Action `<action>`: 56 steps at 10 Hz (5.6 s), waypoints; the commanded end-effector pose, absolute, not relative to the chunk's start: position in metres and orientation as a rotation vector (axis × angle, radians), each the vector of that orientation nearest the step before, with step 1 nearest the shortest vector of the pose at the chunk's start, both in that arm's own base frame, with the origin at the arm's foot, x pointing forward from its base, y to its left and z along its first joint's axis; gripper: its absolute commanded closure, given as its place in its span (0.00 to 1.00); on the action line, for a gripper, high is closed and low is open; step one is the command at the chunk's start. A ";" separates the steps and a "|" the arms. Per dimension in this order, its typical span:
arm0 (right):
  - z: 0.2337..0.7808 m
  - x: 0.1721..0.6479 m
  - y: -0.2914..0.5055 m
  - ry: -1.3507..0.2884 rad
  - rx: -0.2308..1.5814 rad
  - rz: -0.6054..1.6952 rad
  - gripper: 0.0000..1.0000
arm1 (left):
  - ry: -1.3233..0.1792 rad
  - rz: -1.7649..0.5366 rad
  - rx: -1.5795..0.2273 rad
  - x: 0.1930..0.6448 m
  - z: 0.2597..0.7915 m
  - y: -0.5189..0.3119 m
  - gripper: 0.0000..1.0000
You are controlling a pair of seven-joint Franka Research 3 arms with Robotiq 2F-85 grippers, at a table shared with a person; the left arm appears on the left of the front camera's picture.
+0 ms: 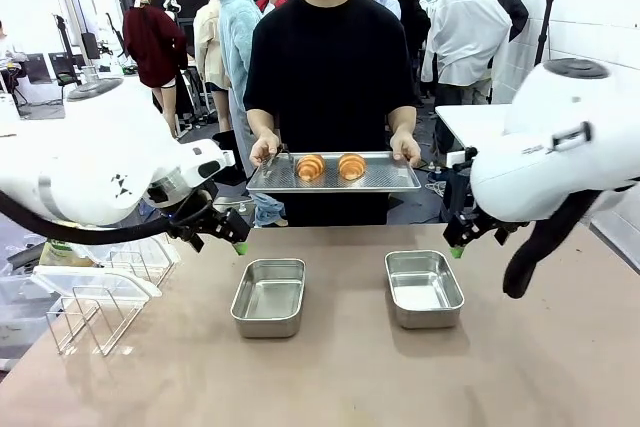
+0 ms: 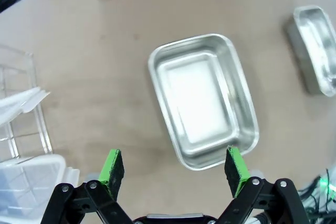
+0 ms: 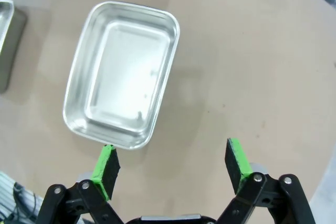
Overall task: Place the bread in airtight containers.
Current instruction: Lift both Airtight Container.
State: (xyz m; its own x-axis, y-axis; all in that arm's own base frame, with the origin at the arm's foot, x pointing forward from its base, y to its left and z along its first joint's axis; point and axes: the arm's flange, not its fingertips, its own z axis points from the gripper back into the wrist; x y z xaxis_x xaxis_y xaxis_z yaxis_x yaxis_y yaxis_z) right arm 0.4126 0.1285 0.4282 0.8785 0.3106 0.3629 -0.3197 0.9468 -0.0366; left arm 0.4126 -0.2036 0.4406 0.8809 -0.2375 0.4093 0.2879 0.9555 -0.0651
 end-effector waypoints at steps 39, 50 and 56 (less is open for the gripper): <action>0.337 0.503 0.157 -0.126 -0.001 0.077 0.00 | -0.104 -0.081 0.010 0.517 0.317 -0.235 0.00; 0.325 0.504 0.153 -0.072 0.017 0.127 0.37 | -0.107 -0.100 0.016 0.515 0.317 -0.233 0.71; 0.324 0.504 0.154 -0.042 0.015 0.130 1.00 | -0.108 -0.104 0.021 0.514 0.317 -0.232 1.00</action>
